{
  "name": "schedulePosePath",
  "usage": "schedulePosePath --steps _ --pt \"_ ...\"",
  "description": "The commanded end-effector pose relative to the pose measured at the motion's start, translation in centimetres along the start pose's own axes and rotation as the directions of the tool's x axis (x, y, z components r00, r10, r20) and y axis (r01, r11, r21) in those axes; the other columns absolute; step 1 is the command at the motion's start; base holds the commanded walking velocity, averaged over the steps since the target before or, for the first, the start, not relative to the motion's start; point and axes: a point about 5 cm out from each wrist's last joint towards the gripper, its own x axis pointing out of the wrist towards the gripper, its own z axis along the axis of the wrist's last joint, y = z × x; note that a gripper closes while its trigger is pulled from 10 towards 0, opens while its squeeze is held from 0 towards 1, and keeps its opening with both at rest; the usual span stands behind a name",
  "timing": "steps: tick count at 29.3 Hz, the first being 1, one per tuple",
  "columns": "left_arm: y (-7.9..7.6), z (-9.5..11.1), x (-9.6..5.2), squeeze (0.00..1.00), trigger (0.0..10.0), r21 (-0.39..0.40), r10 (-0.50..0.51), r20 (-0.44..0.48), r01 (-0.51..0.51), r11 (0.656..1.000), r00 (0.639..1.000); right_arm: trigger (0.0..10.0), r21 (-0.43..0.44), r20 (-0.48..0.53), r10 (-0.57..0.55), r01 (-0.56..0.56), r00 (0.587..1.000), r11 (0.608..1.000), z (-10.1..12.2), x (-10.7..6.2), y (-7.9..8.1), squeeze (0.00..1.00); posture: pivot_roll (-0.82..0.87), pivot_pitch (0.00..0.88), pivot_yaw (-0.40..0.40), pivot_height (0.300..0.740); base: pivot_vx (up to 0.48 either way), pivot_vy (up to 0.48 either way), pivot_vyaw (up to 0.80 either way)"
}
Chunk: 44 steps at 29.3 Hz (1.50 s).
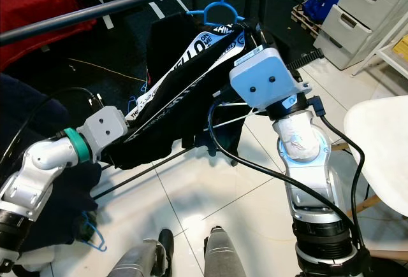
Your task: Hang hanger
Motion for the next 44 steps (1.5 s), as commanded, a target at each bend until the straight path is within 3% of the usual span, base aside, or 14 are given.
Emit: schedulePosePath --steps 1,10,21,22,26,27,35,36,37,38,40,41,43,44 --pt "-1.0 0.2 0.1 0.0 10.0 -0.029 -0.031 0.009 0.031 0.999 0.999 0.0 0.032 -0.093 0.151 -0.149 0.984 0.988 -1.7 -1.1 3.0 0.0 -0.26 0.161 0.114 0.74 0.0 0.0 0.0" --pt "-0.7 1.8 0.8 0.0 10.0 -0.071 -0.005 0.081 0.011 0.997 0.997 0.0 0.182 -0.388 0.499 -0.466 0.775 0.866 -6.2 -6.3 8.8 0.0 -0.26 0.167 0.114 0.74 0.0 0.0 0.0" --pt "-0.8 2.2 1.0 0.0 10.0 -0.08 -0.003 0.106 0.011 0.997 0.994 0.0 0.122 -0.518 0.352 -0.34 0.779 0.932 -8.0 -5.9 7.6 0.0 -0.26 0.165 0.114 0.74 0.0 0.0 0.0" --pt "-0.8 2.3 1.0 0.0 10.0 -0.082 -0.001 0.105 0.01 0.997 0.994 10.0 0.045 -0.517 0.224 -0.235 0.826 0.971 -8.0 -4.9 6.0 0.0 -0.26 0.167 0.113 0.74 0.0 0.0 0.0" --pt "-0.8 2.2 0.9 0.0 10.0 -0.086 0.0 0.098 0.009 0.996 0.995 10.0 -0.092 -0.426 -0.025 -0.016 0.905 0.996 -6.6 -3.3 2.3 0.0 -0.26 0.168 0.114 0.74 0.0 0.0 0.0" --pt "-0.8 2.1 0.9 0.0 10.0 -0.086 -0.001 0.095 0.009 0.996 0.995 10.0 -0.122 -0.36 -0.133 0.095 0.923 0.988 -5.6 -2.8 0.6 1.0 -0.26 0.169 0.115 0.74 0.0 0.0 0.0" --pt "-1.0 2.1 1.0 0.0 10.0 -0.089 -0.007 0.09 0.015 0.996 0.996 10.0 -0.009 -0.225 -0.286 0.291 0.932 0.957 -2.6 -2.1 -2.3 1.0 -0.27 0.169 0.118 0.74 0.0 0.0 0.0" --pt "-0.9 2.1 1.1 0.0 10.0 -0.088 -0.008 0.09 0.016 0.996 0.996 10.0 0.306 -0.304 -0.267 0.359 0.914 0.881 -2.9 -2.2 -1.8 0.52 -0.27 0.17 0.117 0.74 0.0 0.0 0.0" --pt "-0.9 2.1 1.1 0.0 10.0 -0.088 -0.008 0.09 0.016 0.996 0.996 10.0 0.306 -0.304 -0.267 0.359 0.914 0.881 -2.9 -2.2 -1.8 0.52 -0.27 0.17 0.117 0.74 0.0 0.0 0.0" --pt "-0.9 2.1 1.1 0.0 10.0 -0.087 -0.007 0.089 0.015 0.996 0.996 10.0 0.552 -0.35 -0.248 0.413 0.903 0.725 -3.1 -2.4 -1.3 0.0 -0.27 0.17 0.116 0.74 0.0 0.0 0.0" --pt "-0.9 2.1 1.1 0.0 10.0 -0.088 -0.006 0.089 0.014 0.996 0.996 10.0 0.757 -0.387 -0.247 0.46 0.888 0.465 -3.2 -2.7 -0.9 0.0 -0.27 0.172 0.117 0.74 0.0 0.0 0.0" --pt "-0.9 2.1 1.1 0.0 10.0 -0.088 -0.006 0.089 0.014 0.996 0.996 10.0 0.757 -0.387 -0.247 0.46 0.888 0.465 -3.2 -2.7 -0.9 0.0 -0.27 0.172 0.117 0.74 0.0 0.0 0.0" --pt "-0.9 2.1 1.1 0.0 10.0 -0.09 -0.007 0.09 0.015 0.996 0.996 10.0 0.798 -0.477 -0.325 0.558 0.816 0.229 -4.0 -3.3 -1.5 0.0 -0.27 0.172 0.117 0.74 0.0 0.0 0.0" --pt "-0.9 2.1 1.1 0.0 10.0 -0.09 -0.007 0.09 0.015 0.996 0.996 10.0 0.798 -0.477 -0.325 0.558 0.816 0.229 -4.0 -3.3 -1.5 0.0 -0.27 0.172 0.117 0.74 0.0 0.0 0.0"
